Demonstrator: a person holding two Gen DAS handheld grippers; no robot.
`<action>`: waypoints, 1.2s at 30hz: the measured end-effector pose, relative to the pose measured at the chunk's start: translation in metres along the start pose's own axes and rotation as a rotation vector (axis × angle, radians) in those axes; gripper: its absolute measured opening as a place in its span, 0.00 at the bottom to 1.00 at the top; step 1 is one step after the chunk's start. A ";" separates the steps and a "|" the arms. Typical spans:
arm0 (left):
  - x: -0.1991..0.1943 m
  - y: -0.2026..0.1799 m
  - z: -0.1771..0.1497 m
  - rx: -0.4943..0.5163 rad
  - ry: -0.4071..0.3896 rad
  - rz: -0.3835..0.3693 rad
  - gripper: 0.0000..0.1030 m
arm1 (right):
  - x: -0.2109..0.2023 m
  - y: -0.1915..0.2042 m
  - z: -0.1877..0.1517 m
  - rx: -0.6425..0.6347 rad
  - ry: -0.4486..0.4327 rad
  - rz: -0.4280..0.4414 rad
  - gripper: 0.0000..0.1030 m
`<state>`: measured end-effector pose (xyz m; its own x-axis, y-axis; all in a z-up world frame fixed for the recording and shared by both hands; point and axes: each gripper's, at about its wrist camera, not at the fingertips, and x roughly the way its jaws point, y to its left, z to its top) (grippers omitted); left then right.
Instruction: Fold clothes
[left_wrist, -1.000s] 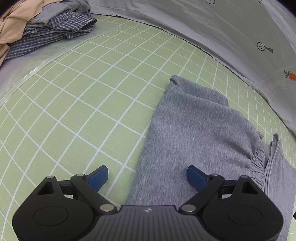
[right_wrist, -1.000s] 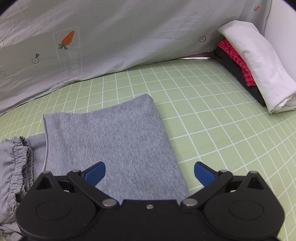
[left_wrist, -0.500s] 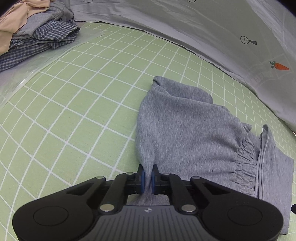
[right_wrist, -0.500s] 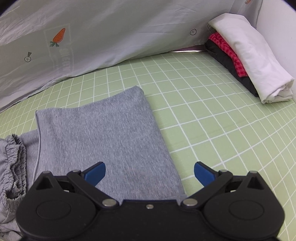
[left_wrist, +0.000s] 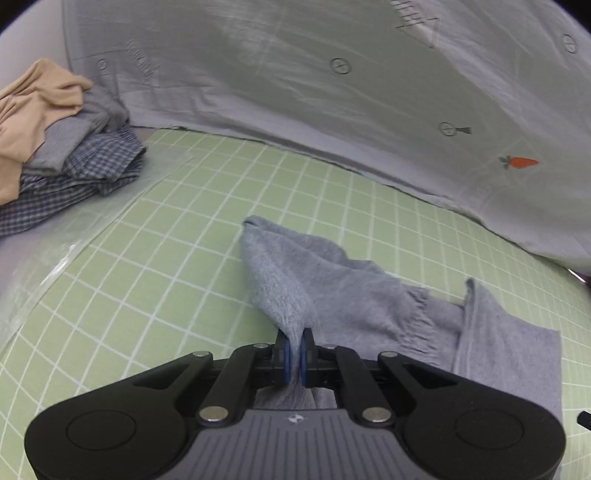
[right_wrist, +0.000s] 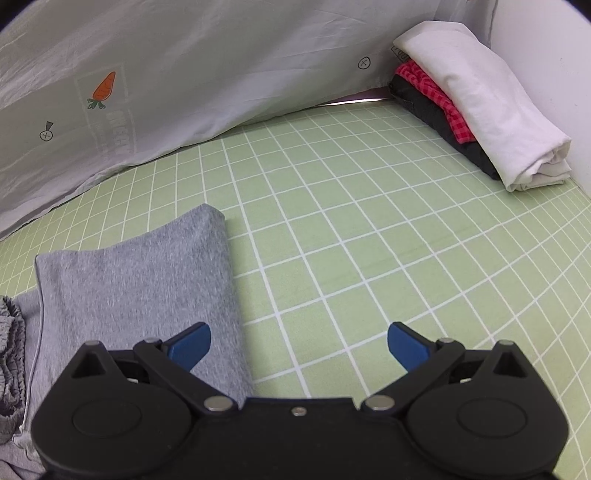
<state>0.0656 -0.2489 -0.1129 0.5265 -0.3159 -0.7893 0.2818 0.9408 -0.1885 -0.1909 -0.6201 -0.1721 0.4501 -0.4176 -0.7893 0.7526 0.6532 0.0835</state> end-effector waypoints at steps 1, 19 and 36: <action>-0.001 -0.013 0.000 0.009 -0.003 -0.035 0.06 | 0.000 -0.001 0.000 0.004 0.001 0.005 1.00; 0.060 -0.204 -0.054 0.179 0.280 -0.369 0.22 | 0.012 -0.038 -0.002 0.091 0.016 0.027 1.00; 0.026 -0.097 -0.009 -0.065 0.102 -0.102 0.66 | 0.005 0.043 0.026 -0.096 0.006 0.197 1.00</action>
<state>0.0441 -0.3473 -0.1202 0.4129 -0.3992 -0.8186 0.2754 0.9115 -0.3056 -0.1437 -0.6105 -0.1570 0.5809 -0.2729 -0.7668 0.6013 0.7788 0.1784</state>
